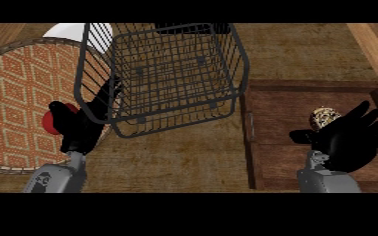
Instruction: Pick the cupcake from the tray and place it in the tiered basket
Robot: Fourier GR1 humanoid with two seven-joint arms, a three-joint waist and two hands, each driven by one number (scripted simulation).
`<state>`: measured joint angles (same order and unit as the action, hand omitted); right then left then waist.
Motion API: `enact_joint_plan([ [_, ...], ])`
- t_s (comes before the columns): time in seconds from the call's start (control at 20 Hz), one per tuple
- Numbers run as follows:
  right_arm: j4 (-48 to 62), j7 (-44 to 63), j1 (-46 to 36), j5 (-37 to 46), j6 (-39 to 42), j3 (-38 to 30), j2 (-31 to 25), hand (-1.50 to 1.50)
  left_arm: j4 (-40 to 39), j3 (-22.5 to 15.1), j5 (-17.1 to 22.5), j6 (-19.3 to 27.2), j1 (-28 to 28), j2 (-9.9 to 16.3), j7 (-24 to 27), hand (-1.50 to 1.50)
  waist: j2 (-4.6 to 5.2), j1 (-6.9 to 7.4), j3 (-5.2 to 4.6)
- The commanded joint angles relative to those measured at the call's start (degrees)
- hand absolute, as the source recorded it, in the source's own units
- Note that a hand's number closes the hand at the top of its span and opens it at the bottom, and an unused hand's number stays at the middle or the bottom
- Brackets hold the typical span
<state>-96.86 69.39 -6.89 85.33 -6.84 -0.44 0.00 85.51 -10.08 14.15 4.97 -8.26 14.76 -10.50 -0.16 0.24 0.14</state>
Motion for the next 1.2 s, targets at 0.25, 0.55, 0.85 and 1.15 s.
enact_joint_plan([
  [0.25, 4.9, 7.7, 1.6, -2.2, -9.9, -2.9, 0.0, -1.50, 1.4, -1.9, -0.5, -1.1, 1.6, -2.5, -0.2, 0.00, 0.18, -0.06, -0.11],
  [0.55, 10.1, 6.2, -1.5, -3.3, -12.1, -5.9, 0.0, -1.50, 1.0, -0.3, -0.5, -2.0, -0.6, -2.0, -2.0, 0.00, 0.29, 0.15, -0.12],
  [0.85, 12.6, 0.8, -1.8, -5.3, -12.9, -10.0, 0.0, -1.50, 1.0, 1.4, -0.1, -3.1, -2.8, -1.5, -4.3, 0.00, 0.25, -0.08, -0.12],
  [1.15, 20.3, -10.0, -5.1, -9.7, -18.7, -11.6, -0.2, 1.50, -1.5, 1.7, -1.1, -3.5, -2.7, -3.7, -2.0, 0.00, 0.31, -0.07, -0.12],
])
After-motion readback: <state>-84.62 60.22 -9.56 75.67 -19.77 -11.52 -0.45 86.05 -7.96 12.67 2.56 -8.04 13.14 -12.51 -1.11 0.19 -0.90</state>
